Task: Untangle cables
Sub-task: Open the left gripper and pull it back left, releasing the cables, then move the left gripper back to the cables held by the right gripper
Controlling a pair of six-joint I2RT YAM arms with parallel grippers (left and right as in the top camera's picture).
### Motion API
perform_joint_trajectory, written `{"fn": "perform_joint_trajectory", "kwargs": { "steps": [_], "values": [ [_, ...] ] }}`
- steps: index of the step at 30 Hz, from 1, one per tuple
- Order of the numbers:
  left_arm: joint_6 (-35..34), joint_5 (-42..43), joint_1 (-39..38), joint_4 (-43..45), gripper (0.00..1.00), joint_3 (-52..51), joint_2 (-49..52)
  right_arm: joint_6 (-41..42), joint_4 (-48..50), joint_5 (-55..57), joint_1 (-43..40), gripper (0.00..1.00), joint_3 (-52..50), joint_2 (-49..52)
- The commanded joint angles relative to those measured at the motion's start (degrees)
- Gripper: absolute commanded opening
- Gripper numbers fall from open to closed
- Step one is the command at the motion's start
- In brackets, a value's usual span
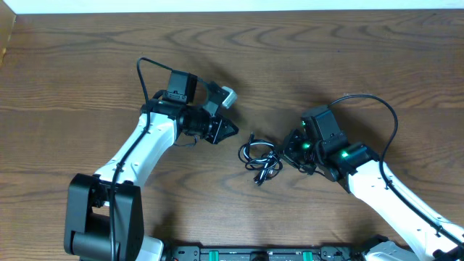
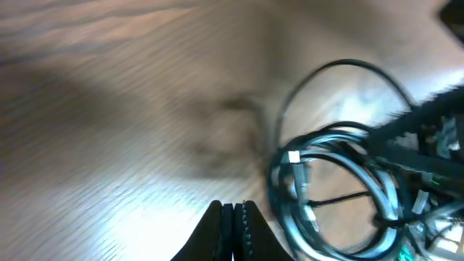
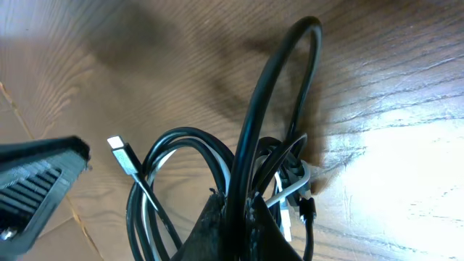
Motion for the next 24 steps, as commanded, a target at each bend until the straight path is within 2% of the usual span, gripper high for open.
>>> {"fn": "perform_joint_trajectory", "kwargs": {
  "steps": [1,6,24],
  "values": [
    [-6.2,-7.7,0.2,0.2,0.07,-0.2,0.7,-0.7,0.0,0.8,0.4,0.01,0.3,0.2],
    [-8.7,-10.7,0.2,0.2,0.07,-0.2,0.7,-0.7,-0.1,0.8,0.4,0.01,0.3,0.2],
    [-8.9,-10.7,0.2,0.2,0.08,-0.2,0.7,-0.7,0.0,1.2,0.4,0.02,0.3,0.2]
  ]
}}
